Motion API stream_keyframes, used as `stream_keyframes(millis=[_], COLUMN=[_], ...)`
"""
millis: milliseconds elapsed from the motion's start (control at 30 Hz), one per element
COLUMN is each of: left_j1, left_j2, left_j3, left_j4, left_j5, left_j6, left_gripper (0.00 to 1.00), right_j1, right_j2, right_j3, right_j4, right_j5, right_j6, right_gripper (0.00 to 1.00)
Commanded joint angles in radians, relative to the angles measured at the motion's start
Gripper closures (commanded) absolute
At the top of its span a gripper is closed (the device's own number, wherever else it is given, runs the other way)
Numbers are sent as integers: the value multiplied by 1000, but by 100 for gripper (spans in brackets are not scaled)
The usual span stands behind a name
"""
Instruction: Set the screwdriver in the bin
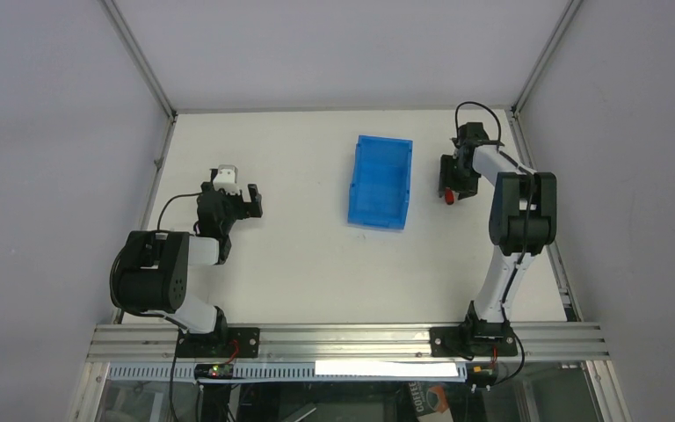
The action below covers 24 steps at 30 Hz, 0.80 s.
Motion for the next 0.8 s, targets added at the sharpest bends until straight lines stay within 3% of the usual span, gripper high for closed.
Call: stream_keyframes(millis=[0,100,200,567,767], left_j1=[6,5,6,5,5], left_j2=[-24,-24,-25,-24,-24], left_j3=[-1,-1,-1,-1,-1], left_j4=[30,30,30,31,30], left_j5=[16,16,16,15,15], left_j6=[-19,-18,-19,-19,-18], left_gripper=[1,1,1,1,1], right_j1=[1,1,1,1,44], right_j2=[34,31,7,-182,-294], right_j3=[32,24,36,191,221], right_j4=[-6,5,-6,-212,-270], right_j5=[30,29,29,78,-53], right_j6=[-7,-11,-17,44,156], right_gripper=[55,80,93,95,93])
